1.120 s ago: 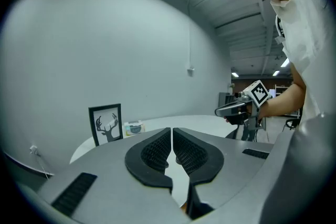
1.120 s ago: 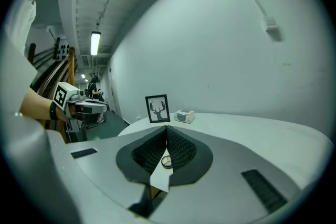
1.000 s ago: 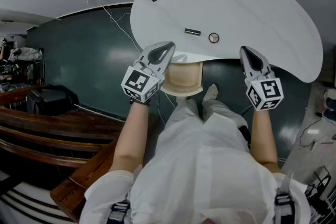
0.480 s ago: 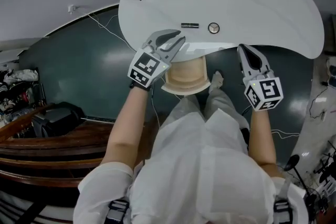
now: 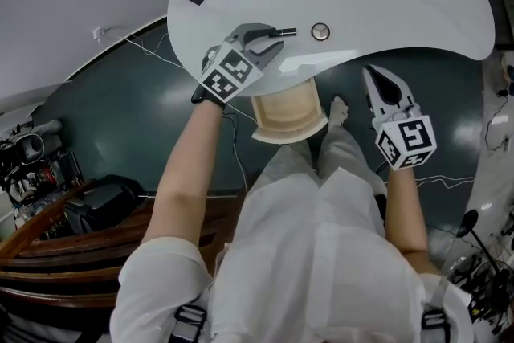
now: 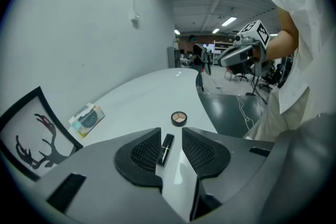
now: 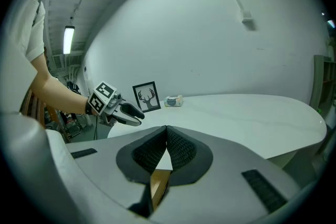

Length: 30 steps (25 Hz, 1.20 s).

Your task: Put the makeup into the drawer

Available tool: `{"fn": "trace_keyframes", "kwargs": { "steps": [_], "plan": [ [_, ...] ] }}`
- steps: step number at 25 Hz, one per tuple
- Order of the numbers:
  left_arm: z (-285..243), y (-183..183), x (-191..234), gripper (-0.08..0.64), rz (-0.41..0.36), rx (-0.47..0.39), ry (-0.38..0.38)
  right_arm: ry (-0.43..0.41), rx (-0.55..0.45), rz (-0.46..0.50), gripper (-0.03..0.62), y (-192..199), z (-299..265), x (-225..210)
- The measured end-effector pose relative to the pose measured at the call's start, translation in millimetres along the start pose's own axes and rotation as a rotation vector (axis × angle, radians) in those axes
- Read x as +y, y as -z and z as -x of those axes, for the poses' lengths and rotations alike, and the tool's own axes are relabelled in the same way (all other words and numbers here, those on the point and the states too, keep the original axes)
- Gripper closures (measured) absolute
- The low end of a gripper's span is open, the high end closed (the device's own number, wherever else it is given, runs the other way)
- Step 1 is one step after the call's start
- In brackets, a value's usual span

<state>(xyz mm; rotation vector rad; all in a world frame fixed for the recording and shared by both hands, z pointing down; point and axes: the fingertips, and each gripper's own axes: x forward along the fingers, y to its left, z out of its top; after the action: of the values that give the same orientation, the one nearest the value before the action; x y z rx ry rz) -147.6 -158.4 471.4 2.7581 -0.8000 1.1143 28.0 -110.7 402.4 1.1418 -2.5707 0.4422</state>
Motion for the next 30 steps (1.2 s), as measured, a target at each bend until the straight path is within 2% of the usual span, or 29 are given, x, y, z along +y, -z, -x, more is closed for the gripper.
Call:
{"fn": "trace_keyframes", "kwargs": {
  "steps": [6,15,23,26,30],
  "plan": [
    [-33,21,3,0.420,-0.145,0.163,0.094,0.035,0.017,-0.024,0.583,11,6,-6],
    [-68,41,4,0.420,-0.225,0.299,0.171,0.063,0.036,-0.043,0.583,23,12,-11],
    [-77,53,4,0.428,-0.235,0.356,0.173,0.098,0.037,-0.064,0.583,27,18,-20],
    [-77,53,5,0.460,-0.231,0.356,0.159,0.102,0.032,-0.066,0.583,25,19,-21],
    [-75,51,1,0.462,-0.216,0.347,0.150,0.103,0.031,-0.064,0.583,24,21,-21]
  ]
}}
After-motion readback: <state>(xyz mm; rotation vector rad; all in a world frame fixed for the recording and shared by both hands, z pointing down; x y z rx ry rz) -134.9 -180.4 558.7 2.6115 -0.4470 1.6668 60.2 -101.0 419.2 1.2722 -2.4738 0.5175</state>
